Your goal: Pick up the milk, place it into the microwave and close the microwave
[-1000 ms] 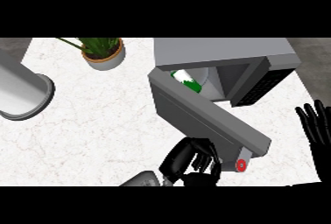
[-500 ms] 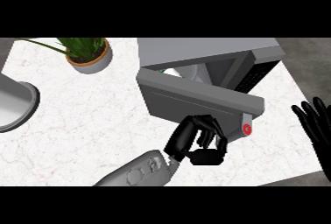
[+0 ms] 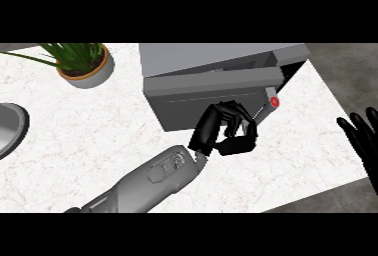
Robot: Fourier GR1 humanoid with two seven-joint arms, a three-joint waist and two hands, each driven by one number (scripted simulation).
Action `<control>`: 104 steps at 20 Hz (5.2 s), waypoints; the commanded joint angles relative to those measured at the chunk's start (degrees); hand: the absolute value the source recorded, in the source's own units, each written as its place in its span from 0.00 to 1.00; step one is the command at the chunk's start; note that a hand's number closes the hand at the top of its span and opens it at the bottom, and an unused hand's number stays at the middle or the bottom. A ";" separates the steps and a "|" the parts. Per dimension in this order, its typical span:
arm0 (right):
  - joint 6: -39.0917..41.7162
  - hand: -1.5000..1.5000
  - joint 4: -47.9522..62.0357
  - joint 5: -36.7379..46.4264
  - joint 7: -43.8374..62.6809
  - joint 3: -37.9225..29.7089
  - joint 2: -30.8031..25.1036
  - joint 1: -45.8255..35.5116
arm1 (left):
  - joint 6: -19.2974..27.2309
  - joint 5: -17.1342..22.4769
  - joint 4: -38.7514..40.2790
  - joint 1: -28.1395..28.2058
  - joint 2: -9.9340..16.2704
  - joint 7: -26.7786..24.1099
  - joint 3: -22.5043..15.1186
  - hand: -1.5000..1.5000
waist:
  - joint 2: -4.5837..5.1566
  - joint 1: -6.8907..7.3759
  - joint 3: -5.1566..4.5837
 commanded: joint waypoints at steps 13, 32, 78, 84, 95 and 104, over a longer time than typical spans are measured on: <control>0.27 0.00 -3.48 -6.76 4.65 -1.11 -3.22 -2.51 | 0.07 11.63 6.70 -5.87 0.01 -10.21 8.08 1.00 | 1.57 -3.38 -0.04; -0.58 0.00 -4.44 -13.12 8.36 -3.57 -6.70 -5.45 | -1.03 17.69 9.26 -6.76 0.01 -17.86 7.03 1.00 | 2.17 -4.37 0.10; 3.30 0.00 -5.55 -28.26 15.09 -5.04 -15.16 -9.76 | -2.58 24.66 14.11 -9.11 0.01 -26.25 0.65 1.00 | 2.52 -5.30 0.47; 4.39 0.00 -5.67 -31.23 15.43 -4.16 -15.39 -9.89 | 0.83 24.82 17.84 -9.09 0.01 -23.74 -1.01 1.00 | 2.11 -4.05 0.57; 5.03 0.00 -6.51 -34.01 15.75 -7.51 -17.45 -8.34 | 5.46 29.36 20.81 -6.75 0.00 -21.91 -0.77 1.00 | 1.13 -0.67 0.37; 3.82 0.00 -8.67 -35.81 17.19 -8.81 -18.42 -5.33 | 2.62 32.04 21.31 -6.05 0.12 -22.61 -2.79 0.00 | 1.07 0.77 0.24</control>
